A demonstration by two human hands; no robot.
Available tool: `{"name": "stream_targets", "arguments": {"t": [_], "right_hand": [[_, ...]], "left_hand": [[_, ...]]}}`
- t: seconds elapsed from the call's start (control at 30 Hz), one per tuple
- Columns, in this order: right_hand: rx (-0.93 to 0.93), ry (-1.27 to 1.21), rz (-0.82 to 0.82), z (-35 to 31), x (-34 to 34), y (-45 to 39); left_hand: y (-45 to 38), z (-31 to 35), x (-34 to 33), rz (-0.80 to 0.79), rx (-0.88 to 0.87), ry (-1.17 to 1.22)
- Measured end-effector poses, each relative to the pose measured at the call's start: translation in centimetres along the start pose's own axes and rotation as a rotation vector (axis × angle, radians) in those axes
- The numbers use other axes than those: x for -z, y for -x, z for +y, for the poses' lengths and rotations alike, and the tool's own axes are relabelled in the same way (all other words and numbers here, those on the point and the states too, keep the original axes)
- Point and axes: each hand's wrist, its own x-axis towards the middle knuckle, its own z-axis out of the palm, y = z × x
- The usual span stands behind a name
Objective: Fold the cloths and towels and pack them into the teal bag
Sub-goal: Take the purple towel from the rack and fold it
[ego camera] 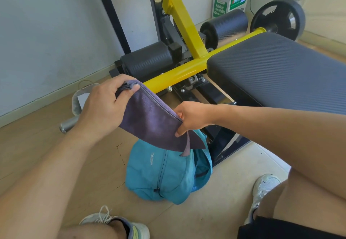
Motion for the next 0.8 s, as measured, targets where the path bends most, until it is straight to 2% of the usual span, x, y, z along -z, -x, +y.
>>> {"name": "stream_targets", "arguments": {"t": [0.13, 0.27, 0.4, 0.53, 0.63, 0.8], "right_hand": [[-0.038, -0.01, -0.122, 0.5, -0.2, -0.2], [-0.064, -0.029, -0.163, 1.5, -0.2, -0.3], [-0.101, -0.035, -0.076, 2.5, 0.3, -0.4], [-0.066, -0.15, 0.137, 2.2, 1.2, -0.2], [0.01, -0.201, 0.302, 1.2, 1.9, 0.4], [0.235, -0.167, 0.422, -1.2, 2.6, 2.1]], "left_hand": [[-0.1, 0.1, 0.2, 0.014, 0.036, 0.013], [-0.2, -0.1, 0.2, 0.083, 0.14, -0.016], [-0.9, -0.9, 0.5, 0.208, 0.406, -0.066], [-1.3, -0.8, 0.6, 0.238, 0.646, 0.113], [-0.9, 0.2, 0.5, 0.114, 0.622, 0.16], [0.1, 1.4, -0.6, -0.245, 0.535, -0.033]]}}
